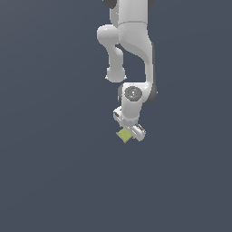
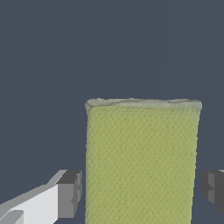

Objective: Pick up the object and move it to a goal position.

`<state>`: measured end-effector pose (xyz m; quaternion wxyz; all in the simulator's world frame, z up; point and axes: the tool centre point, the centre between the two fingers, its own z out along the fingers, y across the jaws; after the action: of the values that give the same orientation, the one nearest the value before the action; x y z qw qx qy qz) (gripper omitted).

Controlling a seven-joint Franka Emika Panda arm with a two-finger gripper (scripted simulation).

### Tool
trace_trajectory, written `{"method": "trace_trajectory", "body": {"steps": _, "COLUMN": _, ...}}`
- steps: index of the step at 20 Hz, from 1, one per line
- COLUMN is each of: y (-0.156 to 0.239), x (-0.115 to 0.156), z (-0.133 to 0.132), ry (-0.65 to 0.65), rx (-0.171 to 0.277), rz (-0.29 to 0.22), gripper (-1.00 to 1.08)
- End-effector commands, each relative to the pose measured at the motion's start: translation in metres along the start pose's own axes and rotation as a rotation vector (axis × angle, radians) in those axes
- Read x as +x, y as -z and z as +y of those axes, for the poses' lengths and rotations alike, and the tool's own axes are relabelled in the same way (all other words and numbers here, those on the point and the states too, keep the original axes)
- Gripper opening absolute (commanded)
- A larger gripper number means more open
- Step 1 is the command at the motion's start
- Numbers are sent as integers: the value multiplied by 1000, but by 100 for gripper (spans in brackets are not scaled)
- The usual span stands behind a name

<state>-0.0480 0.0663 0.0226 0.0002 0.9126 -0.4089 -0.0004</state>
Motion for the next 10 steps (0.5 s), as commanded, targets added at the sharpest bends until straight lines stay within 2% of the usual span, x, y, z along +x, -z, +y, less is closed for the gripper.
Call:
{"method": "trace_trajectory", "body": {"steps": 1, "y": -9, "x": 0, "z": 0, "ry": 0, "rx": 1, "rz": 0, "gripper": 100}}
{"method": "trace_trajectory", "body": {"steps": 5, "y": -13, "x": 0, "z": -1, "ry": 0, "rx": 1, "rz": 0, "gripper": 100}}
{"method": "trace_trajectory", "body": {"steps": 6, "y": -13, "x": 0, "z": -1, "ry": 0, "rx": 1, "rz": 0, "gripper": -100}}
{"method": "trace_trajectory", "body": {"steps": 10, "y": -13, "x": 0, "z": -1, "ry": 0, "rx": 1, "rz": 0, "gripper": -100}}
